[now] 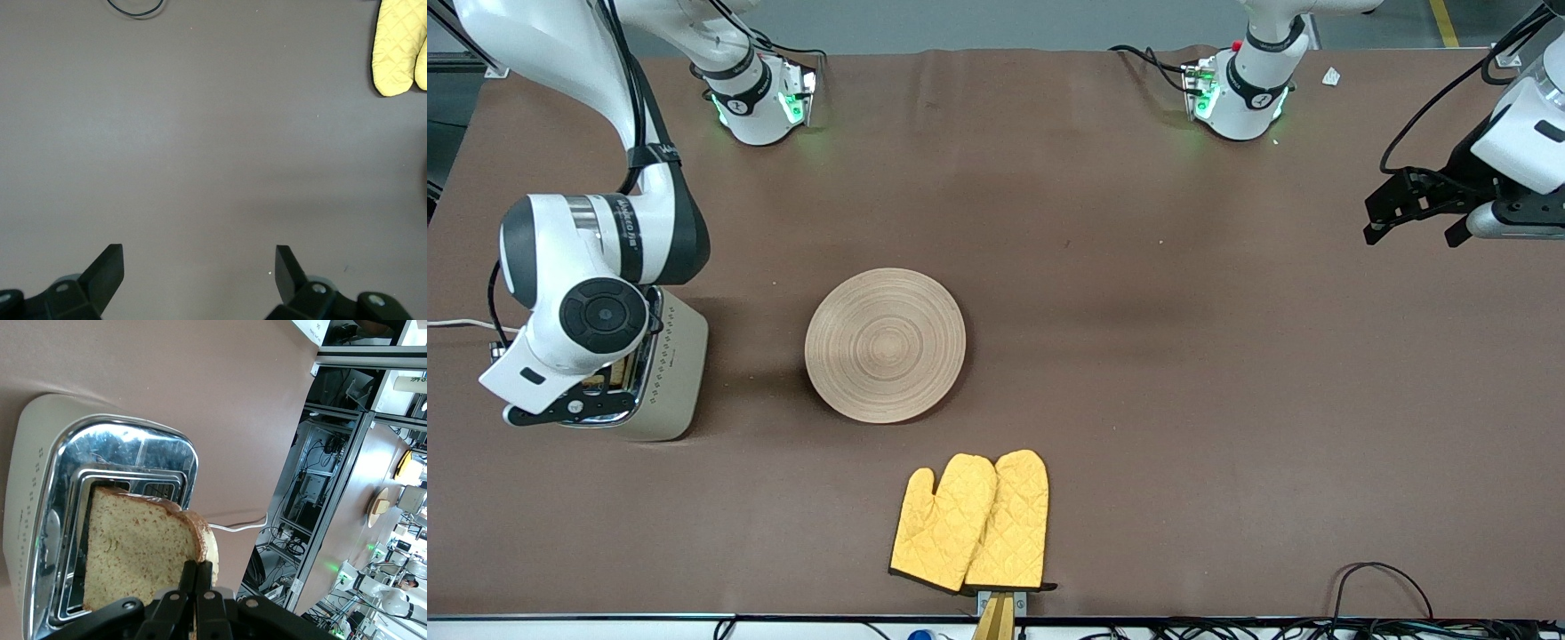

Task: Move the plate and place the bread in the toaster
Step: 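Push the bread down into the slot and open the right gripper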

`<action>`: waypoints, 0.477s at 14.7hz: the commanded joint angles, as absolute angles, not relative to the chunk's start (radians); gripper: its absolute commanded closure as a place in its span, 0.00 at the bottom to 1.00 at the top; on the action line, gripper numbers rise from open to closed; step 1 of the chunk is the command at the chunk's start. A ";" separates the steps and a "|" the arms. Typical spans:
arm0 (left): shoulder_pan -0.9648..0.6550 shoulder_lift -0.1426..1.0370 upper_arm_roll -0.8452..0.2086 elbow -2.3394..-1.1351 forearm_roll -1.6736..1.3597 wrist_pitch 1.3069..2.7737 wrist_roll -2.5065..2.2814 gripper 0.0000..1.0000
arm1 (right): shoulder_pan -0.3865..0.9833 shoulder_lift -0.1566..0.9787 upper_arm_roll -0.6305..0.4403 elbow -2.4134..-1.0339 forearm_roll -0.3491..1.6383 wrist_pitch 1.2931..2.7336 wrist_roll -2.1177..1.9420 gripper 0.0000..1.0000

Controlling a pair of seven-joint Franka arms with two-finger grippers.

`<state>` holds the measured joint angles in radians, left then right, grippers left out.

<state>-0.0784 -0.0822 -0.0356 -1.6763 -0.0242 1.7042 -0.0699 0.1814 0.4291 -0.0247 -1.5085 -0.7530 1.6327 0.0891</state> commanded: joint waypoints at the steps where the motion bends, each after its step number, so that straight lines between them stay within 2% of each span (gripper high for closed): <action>1: -0.077 -0.077 -0.032 -1.663 -0.025 1.704 -0.052 0.00 | 0.173 0.446 -0.017 -1.497 -0.779 1.643 0.114 1.00; 7: -0.077 -0.077 -0.032 -1.663 -0.025 1.706 -0.052 0.00 | 0.150 0.465 -0.017 -1.534 -0.776 1.724 0.149 0.99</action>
<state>-0.0782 -0.0822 -0.0353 -1.6763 -0.0242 1.7042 -0.0699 0.1717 0.4616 -0.0266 -1.5169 -0.7533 1.6949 0.1162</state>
